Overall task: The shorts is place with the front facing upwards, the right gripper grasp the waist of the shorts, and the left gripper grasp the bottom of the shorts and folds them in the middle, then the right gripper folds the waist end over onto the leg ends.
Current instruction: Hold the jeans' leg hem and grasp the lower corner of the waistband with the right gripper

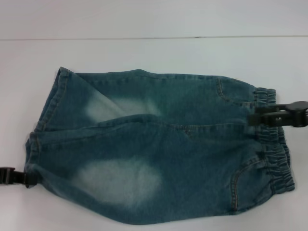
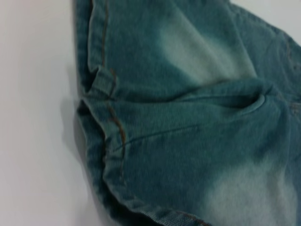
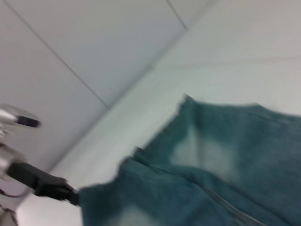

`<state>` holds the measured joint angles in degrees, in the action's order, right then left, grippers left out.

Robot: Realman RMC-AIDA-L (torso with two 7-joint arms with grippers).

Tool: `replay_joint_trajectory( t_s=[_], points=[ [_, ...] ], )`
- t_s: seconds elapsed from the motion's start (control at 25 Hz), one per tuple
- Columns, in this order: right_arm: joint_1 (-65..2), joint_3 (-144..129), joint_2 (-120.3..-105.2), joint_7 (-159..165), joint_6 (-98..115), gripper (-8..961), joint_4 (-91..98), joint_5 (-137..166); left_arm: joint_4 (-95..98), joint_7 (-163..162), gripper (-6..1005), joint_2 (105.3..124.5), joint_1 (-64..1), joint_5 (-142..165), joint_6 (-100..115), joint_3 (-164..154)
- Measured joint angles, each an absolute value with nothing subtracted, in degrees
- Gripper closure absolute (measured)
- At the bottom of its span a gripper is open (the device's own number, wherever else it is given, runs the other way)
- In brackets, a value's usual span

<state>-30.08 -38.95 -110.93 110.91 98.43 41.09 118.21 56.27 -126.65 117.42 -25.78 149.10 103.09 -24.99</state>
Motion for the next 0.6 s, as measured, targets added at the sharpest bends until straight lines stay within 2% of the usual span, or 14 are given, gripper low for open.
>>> replay_joint_trajectory(
  t_s=[0.12,0.32,0.6],
  points=[
    [-30.29,-38.62,-109.70,113.81,102.91,53,45.16,124.48,56.51,-126.72,994,116.95,-26.41,148.75,103.26,-24.87],
    [-30.12,-37.63,-109.61,110.80,111.75,53,50.36,134.72,56.83,-126.95,994,116.89,-27.68,148.57,103.64,-24.56],
    [-31.87,-36.66,-109.56,108.84,110.61,53,51.28,147.79,56.83,-126.98,994,116.82,-28.80,148.06,103.93,-24.45]
  ],
)
